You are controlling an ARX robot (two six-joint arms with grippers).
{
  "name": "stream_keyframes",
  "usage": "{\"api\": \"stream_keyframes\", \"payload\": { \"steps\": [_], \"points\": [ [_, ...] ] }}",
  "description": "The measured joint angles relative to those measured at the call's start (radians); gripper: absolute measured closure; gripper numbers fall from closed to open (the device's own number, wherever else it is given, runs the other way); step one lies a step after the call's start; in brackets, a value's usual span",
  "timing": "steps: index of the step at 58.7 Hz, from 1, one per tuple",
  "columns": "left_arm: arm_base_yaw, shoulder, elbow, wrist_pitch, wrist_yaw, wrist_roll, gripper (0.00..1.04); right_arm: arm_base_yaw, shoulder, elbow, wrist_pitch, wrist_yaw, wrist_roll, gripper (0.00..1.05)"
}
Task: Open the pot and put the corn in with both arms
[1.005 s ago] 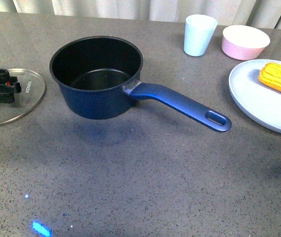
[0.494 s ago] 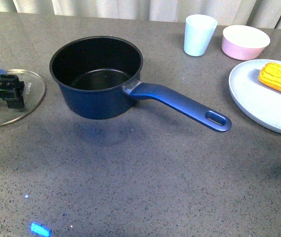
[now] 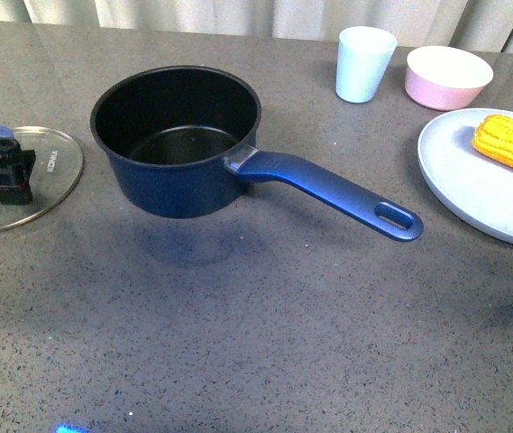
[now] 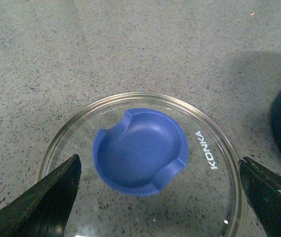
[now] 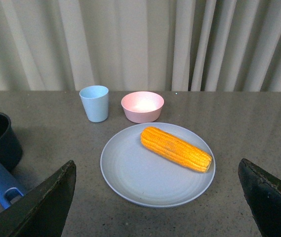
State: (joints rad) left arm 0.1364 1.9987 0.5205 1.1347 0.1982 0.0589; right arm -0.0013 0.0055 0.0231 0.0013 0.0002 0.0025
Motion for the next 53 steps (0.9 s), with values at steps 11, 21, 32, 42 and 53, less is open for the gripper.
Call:
{"api": "stream_keyframes", "payload": {
  "steps": [11, 21, 32, 42, 53],
  "points": [
    [0.057, -0.279, -0.140, -0.002, 0.025, -0.034, 0.16, 0.000, 0.000, 0.000, 0.000, 0.000, 0.000, 0.09],
    [0.015, -0.429, -0.288, 0.196, -0.050, -0.051, 0.51, 0.000, 0.000, 0.000, 0.000, 0.000, 0.000, 0.09],
    [-0.023, -0.591, -0.380, 0.114, -0.089, -0.054, 0.83, 0.000, 0.000, 0.000, 0.000, 0.000, 0.000, 0.09],
    [-0.055, -0.801, -0.436, -0.052, -0.121, -0.057, 1.03, 0.000, 0.000, 0.000, 0.000, 0.000, 0.000, 0.09],
    [-0.133, -1.058, -0.470, -0.257, -0.194, -0.057, 1.03, 0.000, 0.000, 0.000, 0.000, 0.000, 0.000, 0.09]
  ]
}}
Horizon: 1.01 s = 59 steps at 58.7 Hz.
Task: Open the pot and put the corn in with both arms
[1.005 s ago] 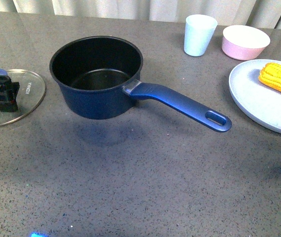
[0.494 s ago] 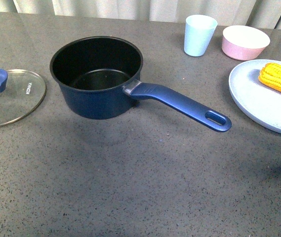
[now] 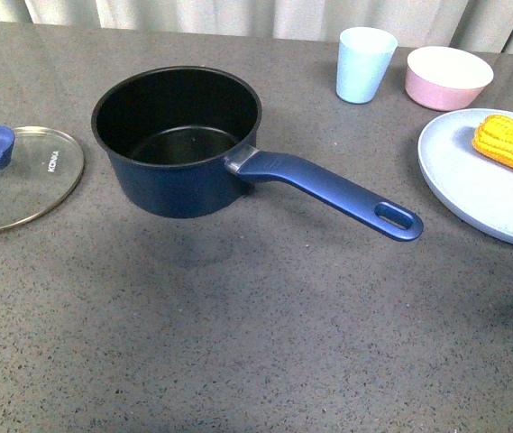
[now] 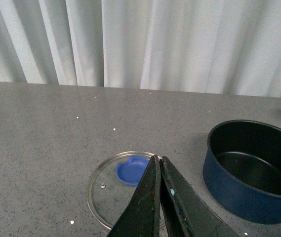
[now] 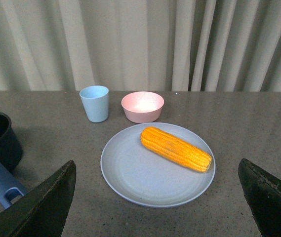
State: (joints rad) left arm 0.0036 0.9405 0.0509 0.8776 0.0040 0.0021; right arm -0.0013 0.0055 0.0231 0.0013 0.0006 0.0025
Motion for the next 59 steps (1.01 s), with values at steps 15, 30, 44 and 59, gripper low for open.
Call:
{"api": "stream_keyframes", "payload": {
  "steps": [15, 30, 44, 59],
  "points": [
    [-0.001, -0.221, -0.035, -0.184, -0.004, 0.000, 1.03, 0.000, 0.000, 0.000, 0.000, 0.000, 0.000, 0.09],
    [-0.001, -0.392, -0.036, -0.340, -0.004, 0.000, 1.03, 0.000, 0.000, 0.000, 0.000, 0.000, 0.000, 0.09],
    [-0.001, -0.555, -0.036, -0.491, -0.004, 0.000, 1.03, 0.000, 0.000, 0.000, 0.000, 0.000, 0.000, 0.09],
    [-0.001, -0.678, -0.036, -0.615, -0.004, 0.000, 1.03, 0.000, 0.000, 0.000, 0.000, 0.000, 0.000, 0.09]
  ]
}}
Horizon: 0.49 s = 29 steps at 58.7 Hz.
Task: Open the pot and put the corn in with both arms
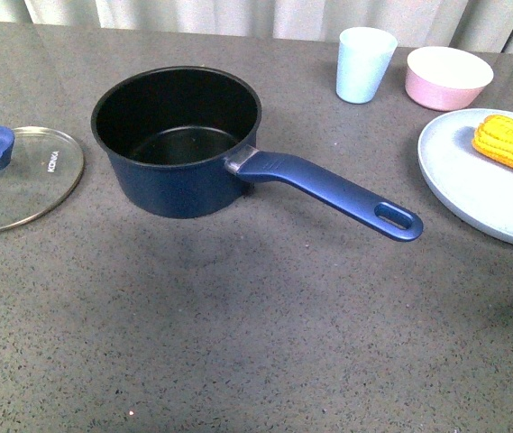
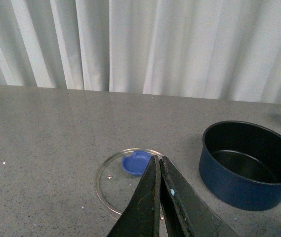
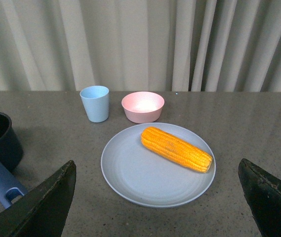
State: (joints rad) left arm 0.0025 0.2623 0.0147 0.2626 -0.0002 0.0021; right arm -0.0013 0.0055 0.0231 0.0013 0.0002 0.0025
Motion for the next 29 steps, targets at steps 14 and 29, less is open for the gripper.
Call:
{"api": "stream_keyframes", "payload": {
  "steps": [14, 29],
  "points": [
    [0.000, -0.068, 0.000, -0.067, 0.000, 0.000, 1.03, 0.000, 0.000, 0.000, 0.000, 0.000, 0.000, 0.09],
    [0.000, -0.246, 0.000, -0.256, 0.000, 0.000, 1.03, 0.000, 0.000, 0.000, 0.000, 0.000, 0.000, 0.09]
  ]
}}
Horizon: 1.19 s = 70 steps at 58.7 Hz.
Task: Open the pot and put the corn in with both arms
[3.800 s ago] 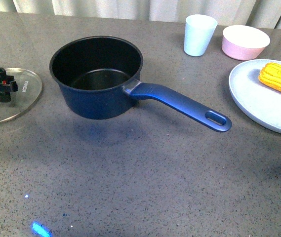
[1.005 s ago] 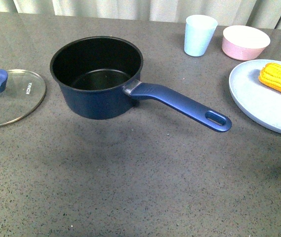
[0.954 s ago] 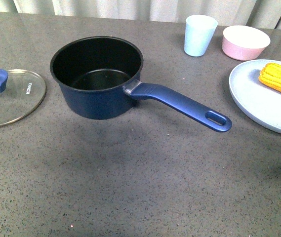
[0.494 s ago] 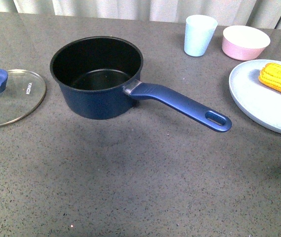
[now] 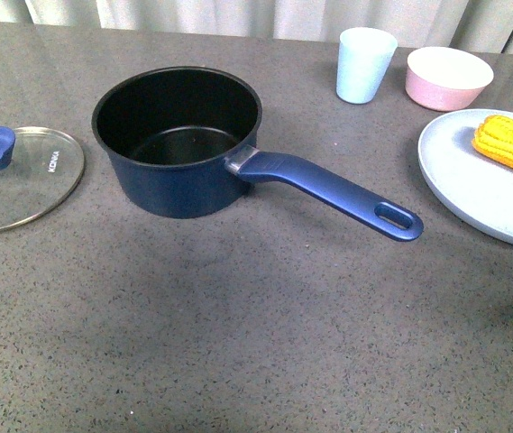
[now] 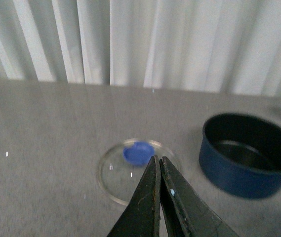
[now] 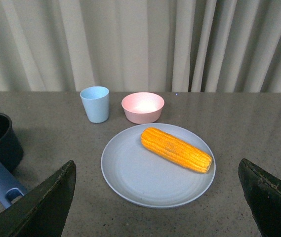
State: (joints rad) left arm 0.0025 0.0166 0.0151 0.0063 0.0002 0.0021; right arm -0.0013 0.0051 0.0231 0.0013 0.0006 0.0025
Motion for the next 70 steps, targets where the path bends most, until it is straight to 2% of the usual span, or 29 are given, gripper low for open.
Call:
{"api": "stream_keyframes", "payload": {
  "steps": [30, 59, 64, 67, 70],
  "points": [
    [-0.001, -0.002, 0.000, -0.006, 0.000, -0.001, 1.01, 0.000, 0.000, 0.000, 0.000, 0.000, 0.000, 0.09],
    [-0.001, -0.002, 0.000, -0.006, -0.001, 0.000, 0.09, 0.000, 0.000, 0.000, 0.000, 0.000, 0.000, 0.09],
    [-0.001, -0.002, 0.000, -0.006, 0.000, 0.000, 0.09, 0.000, 0.006, 0.003, -0.007, 0.001, 0.003, 0.09],
    [-0.001, -0.002, 0.000, -0.006, -0.001, 0.000, 0.09, -0.044, 0.169, 0.104, -0.249, -0.031, 0.067, 0.09],
    [-0.001, -0.002, 0.000, -0.006, 0.000, 0.000, 0.09, -0.119, 0.370, 0.167, -0.287, -0.080, 0.074, 0.09]
  ]
}}
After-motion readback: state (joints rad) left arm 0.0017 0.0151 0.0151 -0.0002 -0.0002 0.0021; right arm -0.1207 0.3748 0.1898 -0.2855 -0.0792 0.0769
